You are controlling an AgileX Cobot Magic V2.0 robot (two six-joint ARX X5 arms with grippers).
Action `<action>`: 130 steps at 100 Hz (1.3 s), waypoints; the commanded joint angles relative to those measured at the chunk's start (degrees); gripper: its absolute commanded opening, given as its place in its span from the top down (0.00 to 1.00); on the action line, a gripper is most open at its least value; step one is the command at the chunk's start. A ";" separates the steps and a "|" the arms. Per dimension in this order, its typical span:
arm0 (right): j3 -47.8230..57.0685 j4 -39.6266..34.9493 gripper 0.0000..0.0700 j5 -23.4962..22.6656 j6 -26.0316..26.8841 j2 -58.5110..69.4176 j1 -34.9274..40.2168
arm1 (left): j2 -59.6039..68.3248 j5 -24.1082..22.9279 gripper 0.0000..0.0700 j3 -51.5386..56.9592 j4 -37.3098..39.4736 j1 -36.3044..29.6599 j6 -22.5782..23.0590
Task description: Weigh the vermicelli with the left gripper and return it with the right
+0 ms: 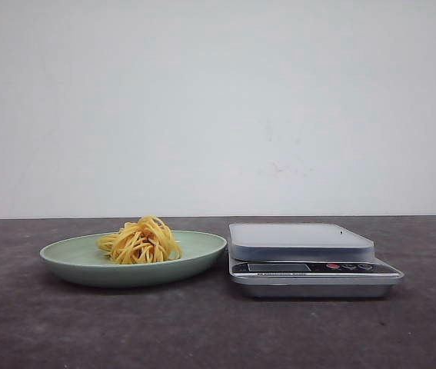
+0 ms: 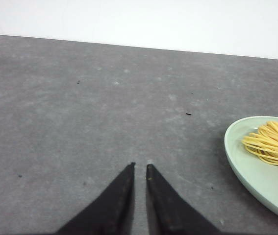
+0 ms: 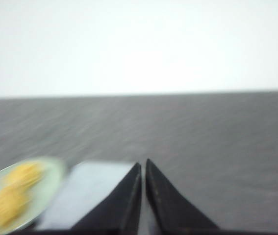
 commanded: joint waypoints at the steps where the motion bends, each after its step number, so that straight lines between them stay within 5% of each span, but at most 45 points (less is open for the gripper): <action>1: -2.75 2.10 0.99 0.35 -2.97 -1.01 -3.93 | -0.07 0.11 0.99 -0.96 -0.48 0.13 0.74; 18: -13.33 9.11 0.99 0.33 -3.02 -4.92 -11.45 | -0.07 0.09 0.99 -0.96 -0.48 0.13 0.74; 48: -28.28 21.86 0.99 0.33 -3.52 -6.58 -12.22 | -0.07 0.09 0.99 -0.96 -0.46 0.13 0.74; 71: -29.24 17.68 0.99 0.31 -8.02 -6.58 -12.22 | -0.07 0.09 0.99 -0.96 -0.48 0.13 0.74; 130: -29.24 18.34 0.99 -0.09 -8.22 -6.58 -12.22 | -0.07 0.09 0.99 -0.96 -0.48 0.13 0.74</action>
